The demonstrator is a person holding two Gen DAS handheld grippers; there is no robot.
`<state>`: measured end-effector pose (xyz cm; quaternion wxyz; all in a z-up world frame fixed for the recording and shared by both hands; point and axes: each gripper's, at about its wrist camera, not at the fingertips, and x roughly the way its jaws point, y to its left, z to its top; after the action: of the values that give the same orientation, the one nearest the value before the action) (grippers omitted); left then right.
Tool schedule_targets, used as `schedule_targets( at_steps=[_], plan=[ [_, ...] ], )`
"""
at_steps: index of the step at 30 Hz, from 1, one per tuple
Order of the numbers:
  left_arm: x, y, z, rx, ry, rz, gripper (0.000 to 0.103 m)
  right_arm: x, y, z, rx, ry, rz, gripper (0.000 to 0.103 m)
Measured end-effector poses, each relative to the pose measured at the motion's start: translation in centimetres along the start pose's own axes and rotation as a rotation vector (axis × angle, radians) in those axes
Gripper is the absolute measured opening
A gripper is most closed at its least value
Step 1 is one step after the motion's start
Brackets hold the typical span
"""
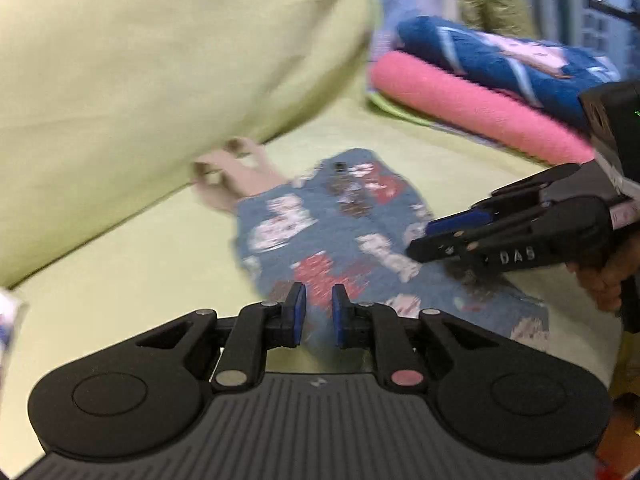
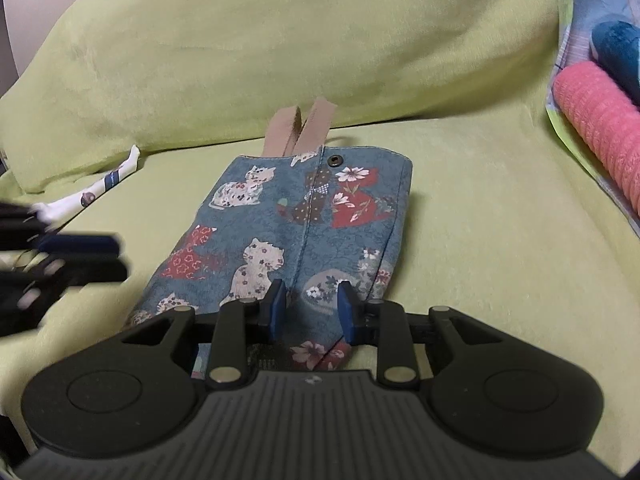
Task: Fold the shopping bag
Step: 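Fold the grasped bag edge over the bag body with both grippers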
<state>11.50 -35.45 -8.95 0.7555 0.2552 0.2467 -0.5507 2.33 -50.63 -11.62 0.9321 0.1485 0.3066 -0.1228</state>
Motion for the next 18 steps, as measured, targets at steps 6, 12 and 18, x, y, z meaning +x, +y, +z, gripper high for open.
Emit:
schedule_targets(
  at_steps=[6,12,18],
  plan=[
    [6.9,2.8,2.2,0.04,0.039,0.088,0.013,0.0,-0.2,-0.5,-0.01,-0.02,0.01,0.024],
    [7.9,3.2,3.8,0.068,0.042,0.16,0.007,0.3,-0.4,-0.4,-0.022,-0.022,0.017,0.024],
    [-0.7,-1.6,-0.1,-0.009,-0.087,0.105,0.007,0.4,-0.9,-0.3,-0.011,-0.017,0.041,0.024]
  ],
)
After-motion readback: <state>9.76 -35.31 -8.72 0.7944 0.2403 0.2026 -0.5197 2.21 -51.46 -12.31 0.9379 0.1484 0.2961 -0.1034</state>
